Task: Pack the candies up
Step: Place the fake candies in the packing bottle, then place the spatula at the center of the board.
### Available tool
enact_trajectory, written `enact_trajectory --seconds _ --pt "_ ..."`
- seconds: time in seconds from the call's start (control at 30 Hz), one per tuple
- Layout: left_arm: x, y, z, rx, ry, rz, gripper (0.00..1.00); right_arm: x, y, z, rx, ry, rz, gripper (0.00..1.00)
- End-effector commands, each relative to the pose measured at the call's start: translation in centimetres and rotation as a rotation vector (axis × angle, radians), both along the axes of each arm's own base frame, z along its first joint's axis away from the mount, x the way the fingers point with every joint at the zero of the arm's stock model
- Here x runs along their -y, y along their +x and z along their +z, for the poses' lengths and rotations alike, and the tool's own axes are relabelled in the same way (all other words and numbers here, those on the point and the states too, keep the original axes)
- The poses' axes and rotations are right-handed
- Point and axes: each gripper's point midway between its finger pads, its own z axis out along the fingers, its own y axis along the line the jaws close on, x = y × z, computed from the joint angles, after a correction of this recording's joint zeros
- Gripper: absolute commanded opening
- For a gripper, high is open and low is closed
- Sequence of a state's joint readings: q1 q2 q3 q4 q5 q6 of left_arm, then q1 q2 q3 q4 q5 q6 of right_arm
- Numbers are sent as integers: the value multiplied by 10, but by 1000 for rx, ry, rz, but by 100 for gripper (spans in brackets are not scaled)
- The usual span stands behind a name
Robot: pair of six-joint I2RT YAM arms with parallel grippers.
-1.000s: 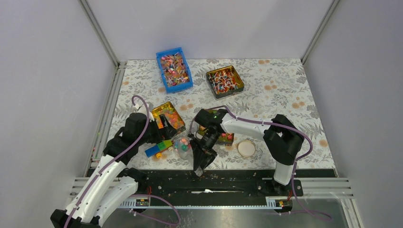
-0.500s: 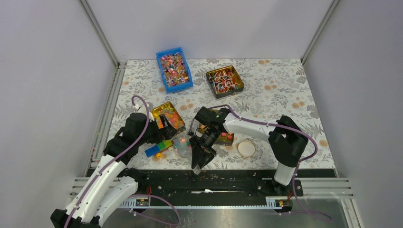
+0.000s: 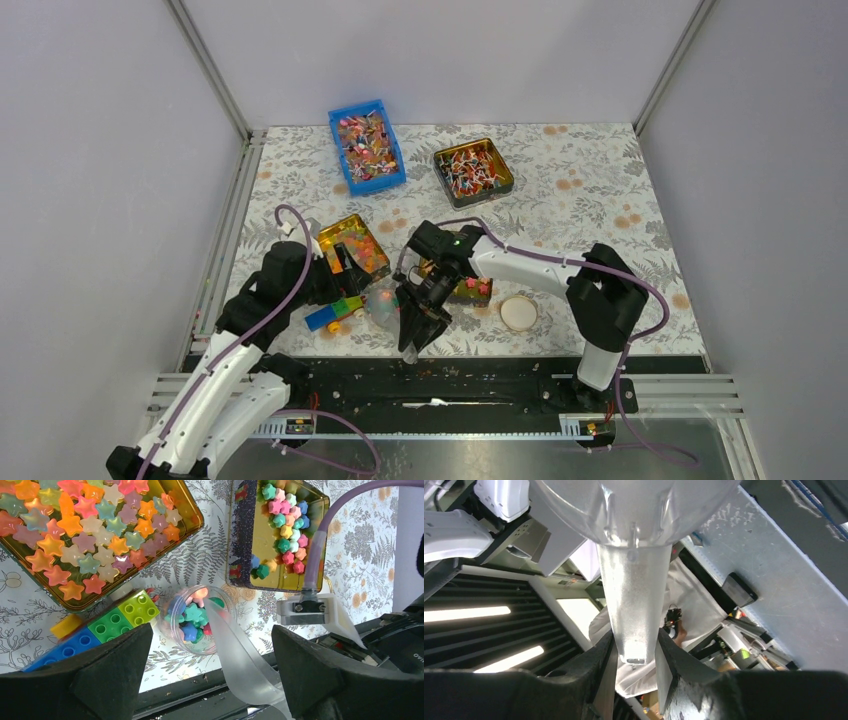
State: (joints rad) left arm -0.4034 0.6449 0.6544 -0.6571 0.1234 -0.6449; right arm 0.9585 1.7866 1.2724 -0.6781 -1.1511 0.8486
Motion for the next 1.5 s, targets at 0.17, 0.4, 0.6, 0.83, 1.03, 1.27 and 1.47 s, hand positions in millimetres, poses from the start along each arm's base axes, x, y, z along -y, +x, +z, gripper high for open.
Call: enact_trajectory --seconds 0.17,0.4,0.6,0.83,1.03,1.27,1.47 --pt "-6 5 18 59 23 13 93 62 34 -20 505 -261 161 0" --pt "-6 5 14 43 36 7 94 126 86 -25 794 -462 103 0" --pt "-7 6 10 37 46 6 94 189 127 -27 955 -641 -34 0" --pt "-10 7 10 30 79 1 95 246 164 -42 950 -784 -202 0" --pt "-35 14 18 57 180 102 99 280 193 -71 905 -880 -297 0" --pt "-48 21 38 125 222 152 99 308 213 -127 788 -983 -342 0" --pt "-48 23 43 142 215 159 99 314 227 -143 772 -1041 -330 4"
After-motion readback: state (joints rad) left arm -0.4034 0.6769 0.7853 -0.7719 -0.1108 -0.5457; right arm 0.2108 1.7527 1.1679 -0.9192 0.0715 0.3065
